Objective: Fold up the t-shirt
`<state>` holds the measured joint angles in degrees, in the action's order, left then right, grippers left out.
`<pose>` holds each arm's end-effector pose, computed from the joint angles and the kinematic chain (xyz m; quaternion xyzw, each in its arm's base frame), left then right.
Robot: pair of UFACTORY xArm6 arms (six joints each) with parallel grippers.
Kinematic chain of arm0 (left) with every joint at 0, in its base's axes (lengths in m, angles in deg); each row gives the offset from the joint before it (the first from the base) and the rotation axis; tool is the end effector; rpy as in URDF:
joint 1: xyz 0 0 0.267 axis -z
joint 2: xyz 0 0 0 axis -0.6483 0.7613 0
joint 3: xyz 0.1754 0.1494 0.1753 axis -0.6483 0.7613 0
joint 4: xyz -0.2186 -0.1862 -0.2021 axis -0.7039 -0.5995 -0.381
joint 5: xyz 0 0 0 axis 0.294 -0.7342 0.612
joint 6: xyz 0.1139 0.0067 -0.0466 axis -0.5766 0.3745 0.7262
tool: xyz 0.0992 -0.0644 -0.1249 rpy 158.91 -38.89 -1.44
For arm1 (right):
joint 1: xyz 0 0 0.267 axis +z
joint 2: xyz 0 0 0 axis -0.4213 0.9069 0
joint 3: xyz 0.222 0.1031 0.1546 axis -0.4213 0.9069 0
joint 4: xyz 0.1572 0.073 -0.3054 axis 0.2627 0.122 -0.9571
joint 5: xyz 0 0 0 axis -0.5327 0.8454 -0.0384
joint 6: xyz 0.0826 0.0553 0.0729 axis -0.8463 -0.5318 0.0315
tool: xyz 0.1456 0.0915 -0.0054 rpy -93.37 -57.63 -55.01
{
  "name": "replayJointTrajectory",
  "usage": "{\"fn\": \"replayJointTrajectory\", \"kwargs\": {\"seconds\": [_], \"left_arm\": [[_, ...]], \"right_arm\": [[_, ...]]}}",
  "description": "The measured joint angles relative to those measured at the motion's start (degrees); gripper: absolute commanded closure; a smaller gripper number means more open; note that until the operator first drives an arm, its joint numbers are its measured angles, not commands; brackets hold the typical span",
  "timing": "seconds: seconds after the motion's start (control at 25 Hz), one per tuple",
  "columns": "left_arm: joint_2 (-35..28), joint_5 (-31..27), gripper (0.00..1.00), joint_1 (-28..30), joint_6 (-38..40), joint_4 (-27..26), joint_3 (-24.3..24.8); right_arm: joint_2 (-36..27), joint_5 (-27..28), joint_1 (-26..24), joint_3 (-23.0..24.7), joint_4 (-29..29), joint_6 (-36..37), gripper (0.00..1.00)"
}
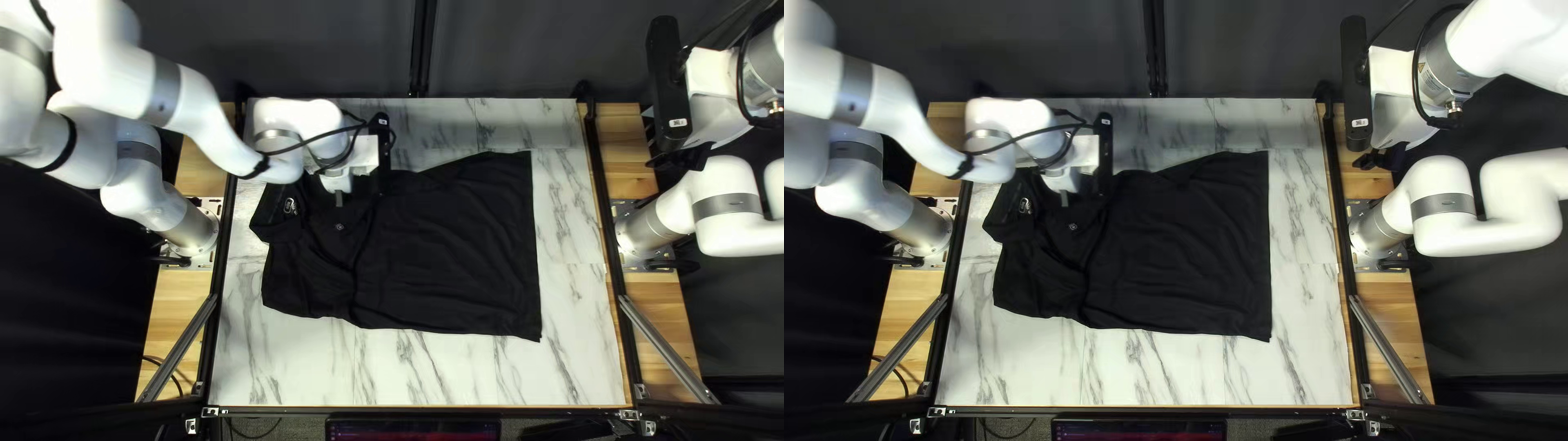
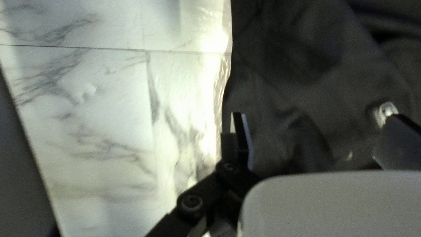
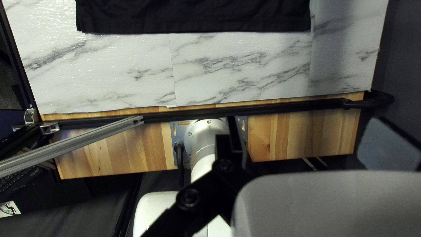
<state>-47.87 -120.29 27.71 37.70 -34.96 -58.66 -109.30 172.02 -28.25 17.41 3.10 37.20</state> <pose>0.3793 0.0965 0.0737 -0.9975 -0.0557 -0.0232 0.0374 0.1845 -0.0328 0.3756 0.9966 -0.0157 0.0694 0.0419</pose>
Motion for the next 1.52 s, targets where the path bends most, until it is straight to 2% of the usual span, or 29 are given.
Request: {"fn": "replayJointTrajectory", "kwargs": {"seconds": [0.16,0.4,0.64,0.96,1.12,1.32,1.52], "left_arm": [[4.05,2.78,0.0,-0.17,-1.89,-3.26,-1.93],[8.17,5.15,0.0,-0.14,-10.48,-9.81,-4.03],[11.4,4.18,0.0,1.47,-18.06,-15.39,-7.44],[13.17,3.0,0.0,5.52,-22.22,-19.48,-9.55],[10.23,0.96,0.0,5.82,-23.53,-18.85,-8.92],[3.18,-0.81,0.0,1.86,-21.93,-12.97,-5.54],[5.04,-0.2,0.0,-2.38,-22.12,-9.16,-5.55]], "right_arm": [[0.0,0.0,0.0,0.0,0.0,0.0,0.0],[0.0,0.0,0.0,0.0,0.0,0.0,0.0],[0.0,0.0,0.0,0.0,0.0,0.0,0.0],[0.0,0.0,0.0,0.0,0.0,0.0,0.0],[0.0,0.0,0.0,0.0,0.0,0.0,0.0],[0.0,0.0,0.0,0.0,0.0,0.0,0.0],[0.0,0.0,0.0,0.0,0.0,0.0,0.0]]}}
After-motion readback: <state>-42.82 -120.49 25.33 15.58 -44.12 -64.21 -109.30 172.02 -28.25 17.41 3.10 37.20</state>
